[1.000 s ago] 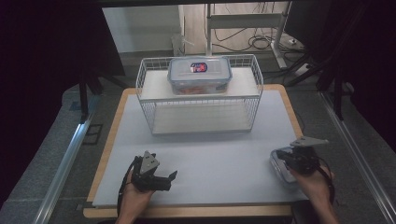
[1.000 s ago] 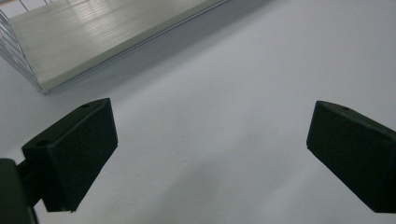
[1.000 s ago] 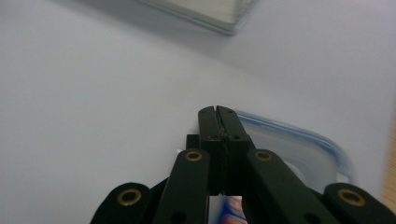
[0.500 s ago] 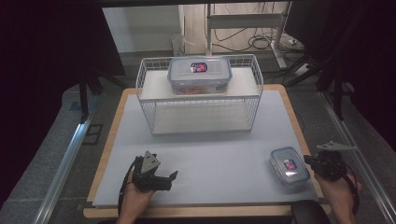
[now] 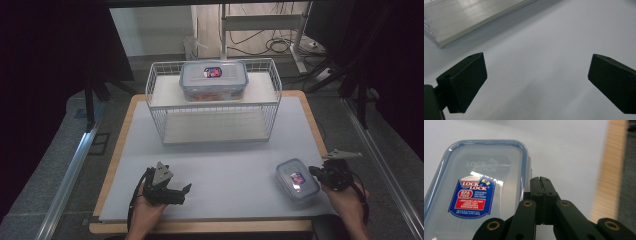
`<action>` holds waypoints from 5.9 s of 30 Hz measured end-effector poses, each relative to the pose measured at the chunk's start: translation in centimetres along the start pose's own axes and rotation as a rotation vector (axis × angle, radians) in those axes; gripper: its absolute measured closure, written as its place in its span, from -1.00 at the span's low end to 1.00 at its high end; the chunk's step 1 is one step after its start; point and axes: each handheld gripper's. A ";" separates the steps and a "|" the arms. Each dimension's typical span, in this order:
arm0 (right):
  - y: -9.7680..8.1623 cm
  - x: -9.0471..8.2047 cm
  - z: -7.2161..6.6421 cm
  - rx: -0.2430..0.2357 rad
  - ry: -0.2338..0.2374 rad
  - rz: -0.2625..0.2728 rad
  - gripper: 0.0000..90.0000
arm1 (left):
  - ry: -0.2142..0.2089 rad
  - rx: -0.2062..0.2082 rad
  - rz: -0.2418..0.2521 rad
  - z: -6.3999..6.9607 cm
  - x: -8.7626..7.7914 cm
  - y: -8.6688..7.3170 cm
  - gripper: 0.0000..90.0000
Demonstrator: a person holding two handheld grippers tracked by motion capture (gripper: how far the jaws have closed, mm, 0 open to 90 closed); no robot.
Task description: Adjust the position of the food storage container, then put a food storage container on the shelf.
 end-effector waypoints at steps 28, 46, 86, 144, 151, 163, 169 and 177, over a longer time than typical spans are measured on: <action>-4.1 -2.4 -3.4 0.061 0.132 -0.091 0.99 | -0.005 0.018 -0.017 0.4 0.3 0.1 -0.95; -0.8 1.2 -3.1 0.052 0.143 -0.097 0.99 | -0.016 0.027 -0.027 0.5 0.6 0.2 -0.94; 7.7 9.1 -12.8 -0.221 0.303 -0.071 0.91 | -0.020 0.019 -0.032 0.1 0.5 -0.1 -0.91; 5.2 5.8 -10.5 -0.238 0.387 0.023 -0.66 | -0.197 -0.090 -0.072 -0.6 2.4 2.6 -0.81; 6.1 5.8 -11.4 -0.206 0.454 0.024 -0.52 | -0.263 -0.117 -0.074 -0.9 3.9 3.7 -0.74; 6.7 8.2 -13.1 -0.146 0.573 -0.063 -0.58 | -0.414 -0.195 -0.127 -0.6 6.8 4.1 -0.59; 7.0 9.3 -13.1 -0.074 0.634 -0.117 -0.49 | -0.481 -0.234 -0.153 -0.4 7.9 4.4 -0.61; 6.7 9.2 -13.0 -0.035 0.677 -0.130 -0.28 | -0.496 -0.251 -0.155 -0.6 7.2 4.0 -0.43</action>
Point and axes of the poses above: each handheld gripper's, and its own axes: x roughly forward along the jaws, y roughly out of its top, z roughly to its right, and after that the axes turned 1 degree about -y, right-handed
